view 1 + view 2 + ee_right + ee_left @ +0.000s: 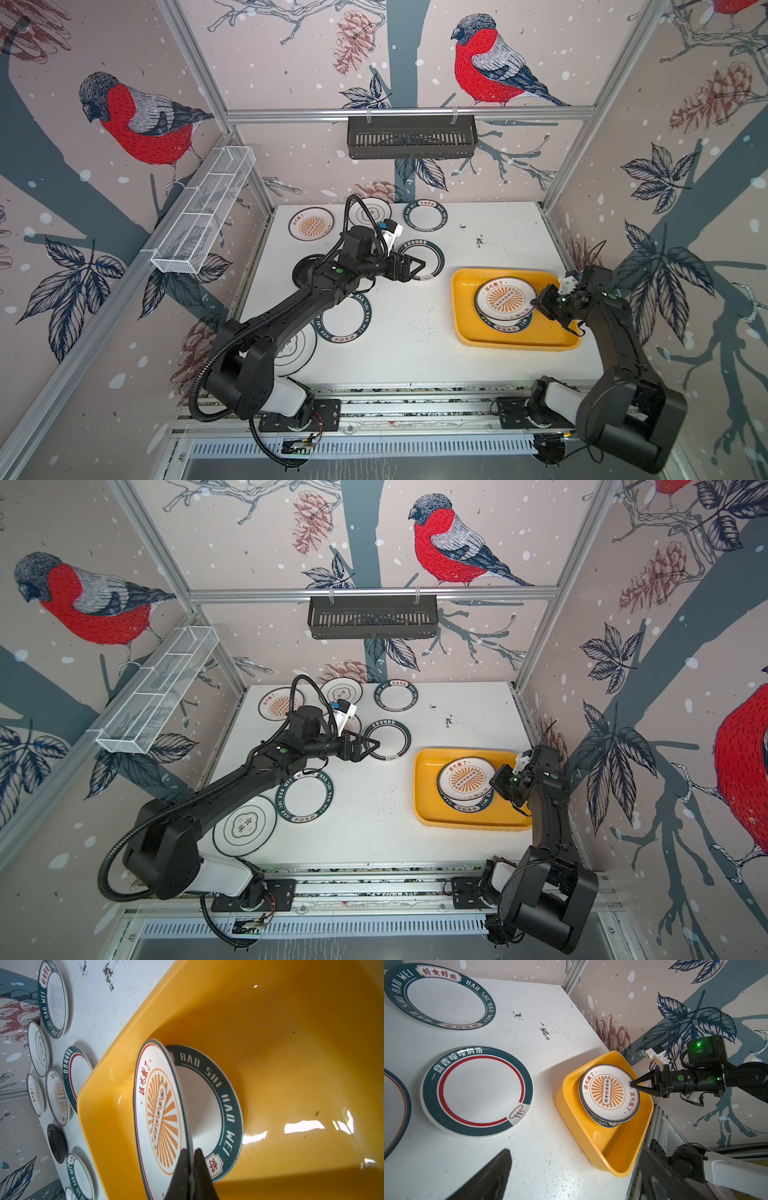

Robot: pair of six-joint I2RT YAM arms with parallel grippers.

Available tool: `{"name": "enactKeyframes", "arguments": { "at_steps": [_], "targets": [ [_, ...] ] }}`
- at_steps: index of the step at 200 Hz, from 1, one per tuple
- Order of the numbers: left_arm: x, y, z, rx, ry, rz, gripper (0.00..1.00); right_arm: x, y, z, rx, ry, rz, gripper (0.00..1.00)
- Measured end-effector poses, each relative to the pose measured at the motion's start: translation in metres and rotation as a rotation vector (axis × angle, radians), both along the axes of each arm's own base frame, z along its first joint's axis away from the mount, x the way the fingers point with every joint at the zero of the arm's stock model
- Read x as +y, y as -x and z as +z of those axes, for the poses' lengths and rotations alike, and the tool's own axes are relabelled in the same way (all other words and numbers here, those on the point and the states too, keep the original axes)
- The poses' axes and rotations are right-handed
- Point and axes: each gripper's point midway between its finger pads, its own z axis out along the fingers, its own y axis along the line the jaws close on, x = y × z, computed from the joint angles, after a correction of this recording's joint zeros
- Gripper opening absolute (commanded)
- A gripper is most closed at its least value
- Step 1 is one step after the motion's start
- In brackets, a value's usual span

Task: Place the plates into the plastic bin on the countertop
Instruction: 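Lower the sunburst plate onto the green-rimmed plate in the bin, then open the right gripper and raise it away from the bin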

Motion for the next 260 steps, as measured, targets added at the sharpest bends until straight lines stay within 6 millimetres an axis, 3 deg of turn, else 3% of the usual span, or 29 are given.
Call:
{"name": "enactKeyframes", "arguments": {
  "at_steps": [24, 147, 260],
  "targets": [
    [0.0, -0.001, -0.007, 0.017, -0.011, 0.002, 0.96, -0.002, -0.001, -0.002, 0.003, 0.003, -0.017, 0.08],
    [0.001, -0.004, 0.004, -0.024, -0.02, 0.009, 0.96, -0.006, 0.002, -0.021, 0.026, 0.007, -0.056, 0.41],
    [0.002, -0.004, 0.004, -0.026, -0.02, 0.012, 0.96, -0.01, 0.005, -0.042, 0.036, 0.014, -0.106, 0.44]
  ]
}}
